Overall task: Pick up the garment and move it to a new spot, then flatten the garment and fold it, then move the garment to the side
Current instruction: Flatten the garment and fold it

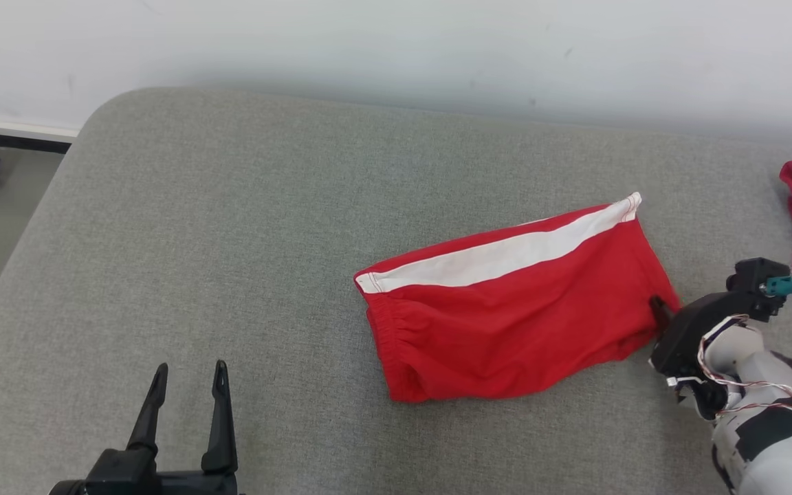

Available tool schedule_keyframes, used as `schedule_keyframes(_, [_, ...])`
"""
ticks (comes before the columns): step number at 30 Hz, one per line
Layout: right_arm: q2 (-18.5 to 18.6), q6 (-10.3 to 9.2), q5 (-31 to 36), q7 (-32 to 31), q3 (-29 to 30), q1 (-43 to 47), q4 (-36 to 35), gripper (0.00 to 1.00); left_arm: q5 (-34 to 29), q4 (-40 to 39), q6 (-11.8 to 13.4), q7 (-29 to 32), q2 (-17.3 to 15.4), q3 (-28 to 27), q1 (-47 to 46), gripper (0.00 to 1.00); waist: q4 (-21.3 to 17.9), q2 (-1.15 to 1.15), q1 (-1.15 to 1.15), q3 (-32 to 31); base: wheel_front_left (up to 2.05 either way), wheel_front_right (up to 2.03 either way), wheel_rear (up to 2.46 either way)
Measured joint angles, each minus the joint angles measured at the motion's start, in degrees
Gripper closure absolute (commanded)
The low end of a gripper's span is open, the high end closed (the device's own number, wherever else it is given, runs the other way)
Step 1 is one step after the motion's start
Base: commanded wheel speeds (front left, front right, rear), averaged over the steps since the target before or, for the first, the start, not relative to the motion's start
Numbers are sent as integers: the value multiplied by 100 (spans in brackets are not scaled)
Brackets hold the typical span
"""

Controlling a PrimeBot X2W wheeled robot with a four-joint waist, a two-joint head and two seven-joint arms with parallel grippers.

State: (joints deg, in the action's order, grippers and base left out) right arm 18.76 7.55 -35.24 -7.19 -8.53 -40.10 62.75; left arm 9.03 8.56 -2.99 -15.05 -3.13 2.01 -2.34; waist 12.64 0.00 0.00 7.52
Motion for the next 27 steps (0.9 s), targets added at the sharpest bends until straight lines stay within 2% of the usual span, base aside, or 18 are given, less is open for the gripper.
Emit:
schedule_keyframes(4, [-114, 0, -219, 42, -83, 75, -48, 100, -9, 37, 13, 0, 10, -14, 144, 0, -37, -1, 0, -134, 0, 0, 0])
schedule_keyframes(9, [-73, 0, -681, -19, -310, 480, -568, 100, -43, 55, -14, 0, 16, -86, 326, 0, -129, -1, 0, -379, 0, 0, 0])
schedule_keyframes(19, [552, 0, -1597, -227, -515, 1948, -2022, 100, -107, 35, -110, 0, 19, -174, 558, 0, -511, 0, 0, -693, 0, 0, 0])
schedule_keyframes(24, [667, 0, -1762, -331, -476, 2602, -2476, 100, -146, 23, -112, 0, 18, -200, 571, 0, -630, -1, 0, -734, 0, 0, 0])
schedule_keyframes(25, [672, 0, -1764, -348, -457, 2738, -2555, 75, -147, 21, -112, 0, 19, -203, 577, 0, -655, -1, 0, -737, 0, 0, 0])
schedule_keyframes(26, [680, 0, -1764, -347, -426, 2841, -2630, 43, -147, 20, -113, 0, 18, -208, 579, 0, -676, -1, 0, -738, 0, 0, 0])
schedule_keyframes(27, [691, 0, -1759, -347, -387, 2910, -2693, 0, -147, 21, -115, 0, 19, -219, 580, 0, -696, -1, 0, -737, 0, 0, 0])
